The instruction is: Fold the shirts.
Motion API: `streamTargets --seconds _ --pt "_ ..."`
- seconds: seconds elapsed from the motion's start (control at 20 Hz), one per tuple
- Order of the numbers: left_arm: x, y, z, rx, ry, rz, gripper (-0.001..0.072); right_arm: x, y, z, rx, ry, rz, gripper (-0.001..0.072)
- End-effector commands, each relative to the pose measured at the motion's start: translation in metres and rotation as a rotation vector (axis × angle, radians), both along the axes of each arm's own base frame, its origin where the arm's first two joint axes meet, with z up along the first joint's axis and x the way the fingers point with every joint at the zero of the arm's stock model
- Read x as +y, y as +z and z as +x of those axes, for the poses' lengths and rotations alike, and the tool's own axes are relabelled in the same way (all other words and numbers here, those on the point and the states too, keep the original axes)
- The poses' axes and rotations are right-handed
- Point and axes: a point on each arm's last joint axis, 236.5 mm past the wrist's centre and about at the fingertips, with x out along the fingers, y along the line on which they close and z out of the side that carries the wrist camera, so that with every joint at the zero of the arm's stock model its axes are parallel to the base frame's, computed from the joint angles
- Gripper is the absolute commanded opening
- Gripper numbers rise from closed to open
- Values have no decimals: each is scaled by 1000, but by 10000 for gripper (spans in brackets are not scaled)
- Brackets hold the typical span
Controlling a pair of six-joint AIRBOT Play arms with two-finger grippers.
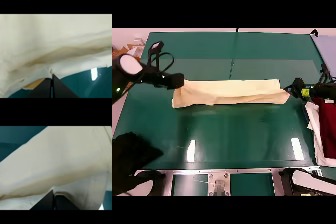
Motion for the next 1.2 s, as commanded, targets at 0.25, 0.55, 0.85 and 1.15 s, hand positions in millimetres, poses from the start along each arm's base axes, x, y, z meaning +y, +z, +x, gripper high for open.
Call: streamTargets --seconds 0.25,0.55,0.85,1.15 --pt "-3 -66 129 -74 38 42 24 4 -74 112 17 -1 18 68" --pt "16 -42 157 -193 81 67 653 -29 -54 126 -17 99 30 507" --pt "53 -57 98 116 32 91 648 -81 -84 51 218 205 42 507" --pt "36 -55 90 149 3 29 23 -50 -137 46 314 266 109 494"
